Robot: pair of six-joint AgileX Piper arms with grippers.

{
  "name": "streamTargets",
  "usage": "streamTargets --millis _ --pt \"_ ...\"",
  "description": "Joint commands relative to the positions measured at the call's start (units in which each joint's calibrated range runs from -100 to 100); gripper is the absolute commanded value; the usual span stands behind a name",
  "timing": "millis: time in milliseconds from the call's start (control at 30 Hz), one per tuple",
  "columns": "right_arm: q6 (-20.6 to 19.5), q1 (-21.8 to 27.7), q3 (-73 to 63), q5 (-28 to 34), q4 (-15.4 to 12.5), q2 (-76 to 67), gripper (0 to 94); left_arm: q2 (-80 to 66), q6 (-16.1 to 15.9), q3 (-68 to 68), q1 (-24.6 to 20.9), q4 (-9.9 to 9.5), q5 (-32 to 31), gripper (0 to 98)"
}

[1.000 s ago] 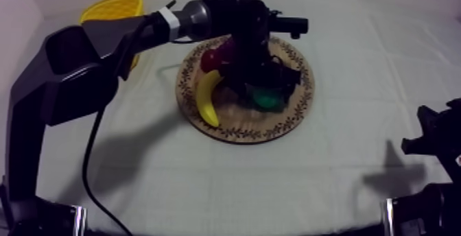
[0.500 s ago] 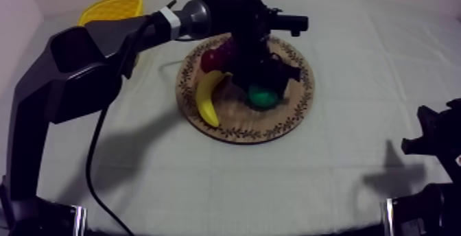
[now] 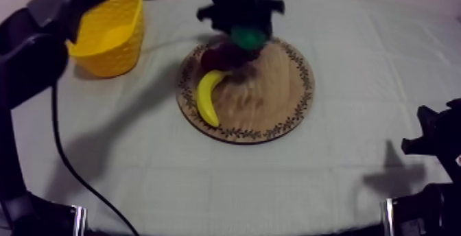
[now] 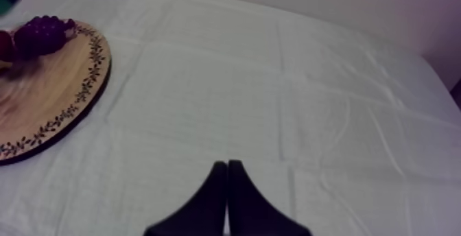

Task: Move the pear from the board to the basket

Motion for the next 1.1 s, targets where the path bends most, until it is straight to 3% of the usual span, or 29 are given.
streamTargets --millis 0,333,600,833,1067 --pt "0.0 0.0 0.0 0.0 0.0 0.0 0.3 -5.3 -0.4 -2.7 -2.8 -0.54 0.4 54.7" --pt "0.0 0.0 0.0 0.0 0.0 0.0 0.3 -9.3 -1.3 -16.6 -15.5 -1.20 2.2 57.7" --pt "0.0 0.0 0.0 0.0 0.0 0.0 0.3 -4.3 -1.6 -18.0 -23.7 -1.82 2.4 60.3" --pt "0.0 0.0 0.0 0.0 0.0 0.0 0.3 -1.5 -1.8 -11.4 -26.7 -3.31 2.4 61.4" --pt "0.0 0.0 0.0 0.0 0.0 0.0 0.3 -1.0 -2.6 3.3 -27.0 -3.39 2.3 65.8"
